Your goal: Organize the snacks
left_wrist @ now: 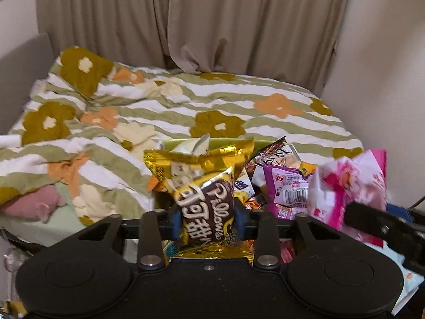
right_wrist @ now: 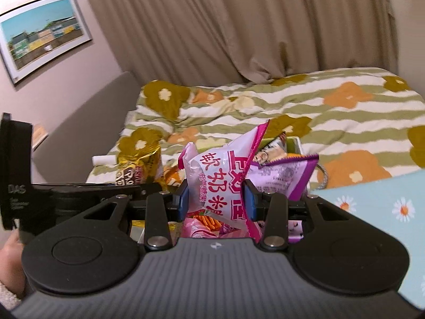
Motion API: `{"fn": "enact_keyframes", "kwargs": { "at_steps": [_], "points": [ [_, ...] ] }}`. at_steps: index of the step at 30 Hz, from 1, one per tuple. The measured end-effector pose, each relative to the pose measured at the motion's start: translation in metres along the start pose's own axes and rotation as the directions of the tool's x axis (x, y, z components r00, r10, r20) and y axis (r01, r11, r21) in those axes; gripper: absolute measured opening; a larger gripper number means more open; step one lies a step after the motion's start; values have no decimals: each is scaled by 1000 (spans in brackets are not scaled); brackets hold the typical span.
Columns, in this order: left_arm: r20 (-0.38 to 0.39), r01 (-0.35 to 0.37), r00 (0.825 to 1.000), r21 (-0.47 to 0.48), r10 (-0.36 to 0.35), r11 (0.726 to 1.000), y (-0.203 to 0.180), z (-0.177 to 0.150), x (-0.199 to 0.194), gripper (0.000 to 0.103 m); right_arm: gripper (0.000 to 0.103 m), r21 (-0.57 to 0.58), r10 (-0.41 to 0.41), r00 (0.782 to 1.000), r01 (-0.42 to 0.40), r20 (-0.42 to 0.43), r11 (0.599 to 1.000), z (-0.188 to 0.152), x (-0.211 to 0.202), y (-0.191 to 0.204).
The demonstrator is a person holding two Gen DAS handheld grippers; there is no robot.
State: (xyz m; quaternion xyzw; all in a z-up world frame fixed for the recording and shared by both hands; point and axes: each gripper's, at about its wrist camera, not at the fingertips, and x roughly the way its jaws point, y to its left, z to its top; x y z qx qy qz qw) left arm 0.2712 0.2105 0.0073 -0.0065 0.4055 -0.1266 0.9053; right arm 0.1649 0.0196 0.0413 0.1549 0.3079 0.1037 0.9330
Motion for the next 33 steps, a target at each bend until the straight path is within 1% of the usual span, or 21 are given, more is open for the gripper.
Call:
{"fn": "enact_keyframes", "kwargs": {
  "at_steps": [1, 2, 4, 7, 11, 14, 17, 20, 21, 22, 24, 28, 33],
  "points": [
    [-3, 13, 1000, -9, -13, 1000, 3, 0, 4, 67, 56, 10, -15, 1000, 15, 0, 1000, -1, 1, 1],
    [-1, 19, 1000, -17, -19, 1000, 7, 0, 5, 85, 56, 17, -25, 1000, 25, 0, 1000, -2, 2, 1],
    [8, 23, 1000, -23, -23, 999, 11, -3, 2, 99, 56, 27, -44, 999, 44, -3, 999, -3, 2, 1],
    [26, 32, 999, -15, -32, 999, 12, -10, -10, 100, 56, 32, -58, 998, 58, -1, 998, -4, 2, 0],
    [25, 18, 1000, 10, -19, 1000, 14, -21, -18, 100, 56, 42, -59, 998, 59, 4, 997, -1, 5, -1],
    [22, -6, 1000, 21, 6, 1000, 16, -29, -22, 100, 56, 38, -49, 999, 48, 6, 998, 1, 9, 0],
    [28, -13, 1000, 15, 13, 1000, 19, -35, -27, 100, 56, 19, -35, 999, 35, -1, 999, 4, 17, 5],
    [38, -30, 999, 24, 29, 999, 22, -37, -30, 100, 60, -1, -12, 1000, 12, -7, 1000, 10, 28, 12],
    [42, -35, 999, 30, 34, 999, 22, -39, -31, 100, 74, -5, -13, 1000, 13, -7, 1000, 11, 31, 14],
    [45, -39, 998, 37, 38, 999, 22, -40, -31, 100, 92, -4, -19, 1000, 19, -2, 1000, 10, 33, 15],
    [42, -44, 998, 48, 42, 998, 22, -44, -31, 100, 103, 2, -18, 1000, 18, 0, 1000, 7, 33, 15],
    [34, -47, 998, 63, 45, 997, 20, -51, -30, 100, 103, 17, -32, 999, 32, -12, 999, -2, 32, 12],
    [49, -56, 997, 70, 52, 996, 9, -56, -38, 100, 103, -12, -62, 998, 62, -2, 998, -12, 19, 12]
  ]
}}
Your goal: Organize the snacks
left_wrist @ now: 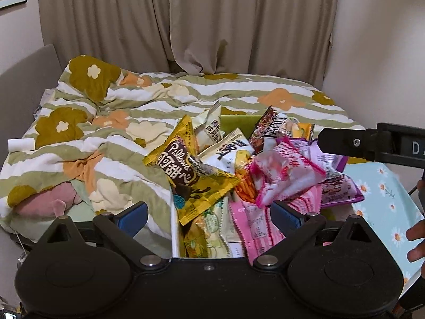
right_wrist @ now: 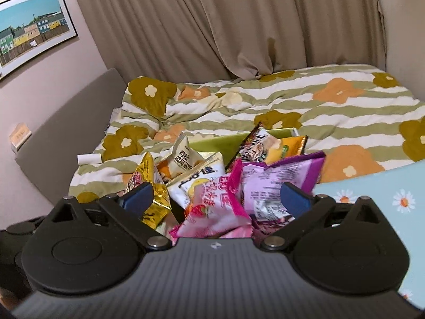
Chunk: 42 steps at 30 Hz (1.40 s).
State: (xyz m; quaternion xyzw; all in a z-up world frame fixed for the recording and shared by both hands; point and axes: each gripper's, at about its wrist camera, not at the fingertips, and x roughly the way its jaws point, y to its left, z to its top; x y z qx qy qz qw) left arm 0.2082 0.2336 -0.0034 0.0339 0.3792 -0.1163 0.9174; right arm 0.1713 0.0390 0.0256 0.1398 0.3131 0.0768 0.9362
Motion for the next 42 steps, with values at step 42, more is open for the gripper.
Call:
{"fn": "enact_keyframes", "kwargs": {
  "at_steps": [42],
  "points": [
    [232, -152, 962, 22, 143, 988, -167, -71, -118, 103, 103, -132, -313, 950, 310, 1, 941, -77, -174, -125]
  ]
}}
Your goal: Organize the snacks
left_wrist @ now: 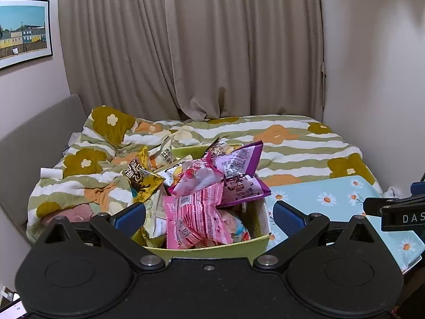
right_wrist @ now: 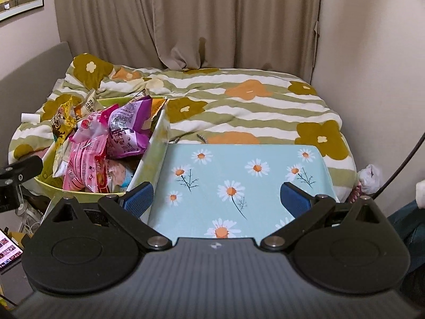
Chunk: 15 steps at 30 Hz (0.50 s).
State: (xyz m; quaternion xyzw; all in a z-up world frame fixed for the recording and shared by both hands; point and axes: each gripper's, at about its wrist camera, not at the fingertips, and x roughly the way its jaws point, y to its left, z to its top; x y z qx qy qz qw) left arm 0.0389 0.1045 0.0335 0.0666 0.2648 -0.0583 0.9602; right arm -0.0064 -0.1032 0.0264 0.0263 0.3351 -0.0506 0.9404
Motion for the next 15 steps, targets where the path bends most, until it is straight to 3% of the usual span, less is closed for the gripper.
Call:
{"fn": "enact_keyframes", "kwargs": {
  "at_steps": [15],
  "points": [
    [2, 7, 1000, 11, -7, 1000, -3, -1, -1, 103, 103, 19, -6, 1000, 6, 2, 1000, 1, -2, -7]
  ]
}}
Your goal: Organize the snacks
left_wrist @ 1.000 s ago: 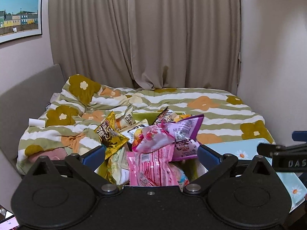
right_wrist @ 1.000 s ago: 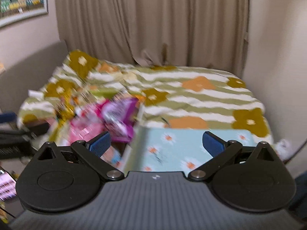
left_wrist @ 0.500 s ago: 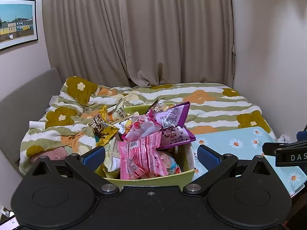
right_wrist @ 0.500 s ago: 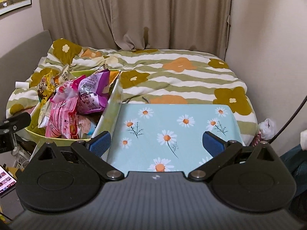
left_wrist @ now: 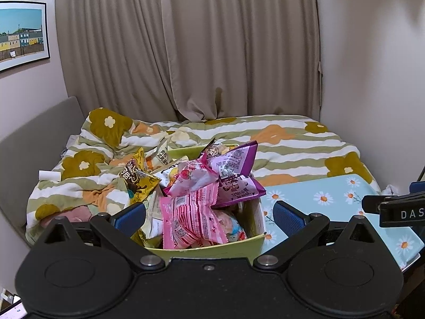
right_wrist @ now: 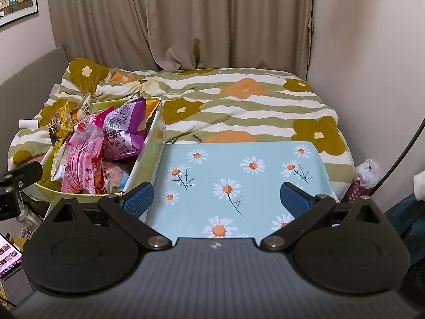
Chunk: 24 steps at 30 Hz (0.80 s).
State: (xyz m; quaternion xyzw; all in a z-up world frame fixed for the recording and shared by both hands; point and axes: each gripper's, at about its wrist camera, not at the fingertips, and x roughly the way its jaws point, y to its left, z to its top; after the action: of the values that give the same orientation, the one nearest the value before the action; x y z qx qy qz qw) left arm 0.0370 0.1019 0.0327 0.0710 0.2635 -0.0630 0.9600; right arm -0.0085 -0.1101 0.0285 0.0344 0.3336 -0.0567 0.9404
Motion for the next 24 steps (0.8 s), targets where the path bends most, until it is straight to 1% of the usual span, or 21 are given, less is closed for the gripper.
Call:
{"fn": "enact_keyframes", "kwargs": {
  "at_steps": [8, 16, 24],
  "points": [
    [-3, -1, 1000, -1, 1, 1000, 2, -1, -1, 103, 103, 1, 1, 1000, -1, -1, 1000, 0, 0, -1],
    [-3, -2, 1000, 0, 2, 1000, 3, 0, -1, 103, 103, 2, -1, 1000, 1, -8, 1000, 1, 1, 9],
    [-7, 3, 1000, -8, -3, 1000, 9, 2, -1, 103, 103, 2, -1, 1000, 1, -9, 1000, 1, 1, 11]
  ]
}}
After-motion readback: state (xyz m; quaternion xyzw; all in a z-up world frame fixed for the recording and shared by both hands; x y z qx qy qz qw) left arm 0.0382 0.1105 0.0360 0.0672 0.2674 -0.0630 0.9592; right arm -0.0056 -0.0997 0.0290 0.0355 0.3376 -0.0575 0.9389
